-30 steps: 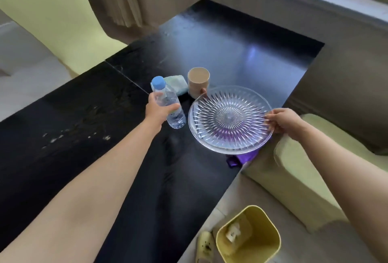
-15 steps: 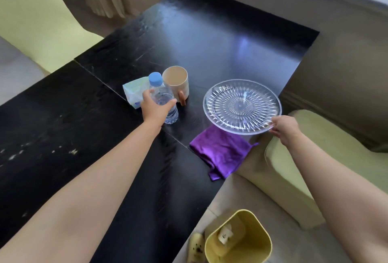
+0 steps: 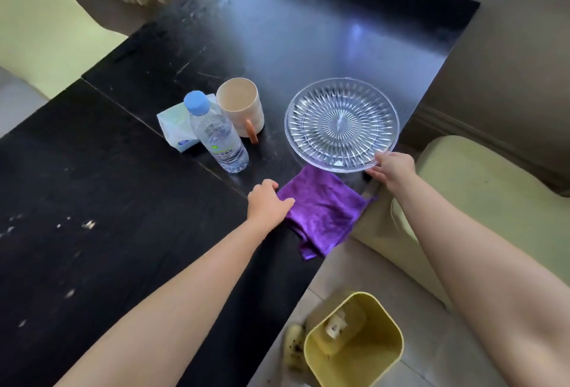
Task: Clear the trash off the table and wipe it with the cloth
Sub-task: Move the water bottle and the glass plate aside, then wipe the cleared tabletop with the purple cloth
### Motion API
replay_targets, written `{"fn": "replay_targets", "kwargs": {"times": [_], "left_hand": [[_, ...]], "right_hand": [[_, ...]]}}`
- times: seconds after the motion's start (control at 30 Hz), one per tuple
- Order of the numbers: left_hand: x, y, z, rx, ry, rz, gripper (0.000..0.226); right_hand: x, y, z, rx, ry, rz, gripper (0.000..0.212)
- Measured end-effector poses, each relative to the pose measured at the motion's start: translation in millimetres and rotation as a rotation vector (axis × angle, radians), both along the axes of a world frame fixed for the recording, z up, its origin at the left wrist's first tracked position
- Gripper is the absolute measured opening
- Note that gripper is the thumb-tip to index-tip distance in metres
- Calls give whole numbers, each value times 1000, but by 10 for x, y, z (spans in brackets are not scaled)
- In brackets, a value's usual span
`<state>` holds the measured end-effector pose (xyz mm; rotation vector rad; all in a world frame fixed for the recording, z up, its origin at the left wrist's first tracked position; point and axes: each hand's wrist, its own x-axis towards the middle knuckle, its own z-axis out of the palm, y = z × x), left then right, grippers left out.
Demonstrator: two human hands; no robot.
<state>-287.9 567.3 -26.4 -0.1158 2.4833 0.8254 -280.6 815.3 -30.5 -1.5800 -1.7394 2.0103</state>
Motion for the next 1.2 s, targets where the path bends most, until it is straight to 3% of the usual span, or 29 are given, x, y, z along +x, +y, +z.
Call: {"fn": "replay_targets", "kwargs": {"times": [0.13, 0.23, 0.3, 0.37, 0.43, 0.5, 0.6, 0.67, 0.8, 0.97, 1.1, 1.2], "left_hand": [[-26, 1, -32, -62, -42, -44, 45], [-39, -3, 18, -41, -61, -82, 21], [-42, -4, 98, 16, -43, -84, 7], [-32, -7, 198, 118, -27, -86, 5], [2, -17, 333, 237, -19, -110, 6], [58, -51, 482, 331, -18, -161, 9], [161, -148, 708, 430, -30, -222, 14], [229, -269, 852, 462, -20, -240, 19], [372, -658, 1118, 463, -2, -261, 22], [671, -1365, 1409, 440, 68, -189, 23], [1059, -2048, 1577, 421, 121, -87, 22], [1418, -2629, 1635, 389, 167, 1, 17]], "right_hand": [[19, -74, -34, -36, 69, -27, 10], [39, -151, -1, -85, 89, -80, 30], [78, -222, 79, 132, -45, 52, 37], [154, -323, 184, 531, -202, 286, 35], [212, -460, 308, 875, -98, 537, 43], [189, -607, 394, 969, 114, 884, 58], [91, -715, 466, 867, 169, 1390, 69], [50, -812, 586, 813, 147, 1561, 65], [72, -1115, 876, 680, 201, 1651, 50], [266, -1809, 1150, 396, 256, 1761, 60], [432, -2456, 1209, 585, 259, 1911, 37], [660, -2963, 1224, 464, 235, 1856, 32]]}}
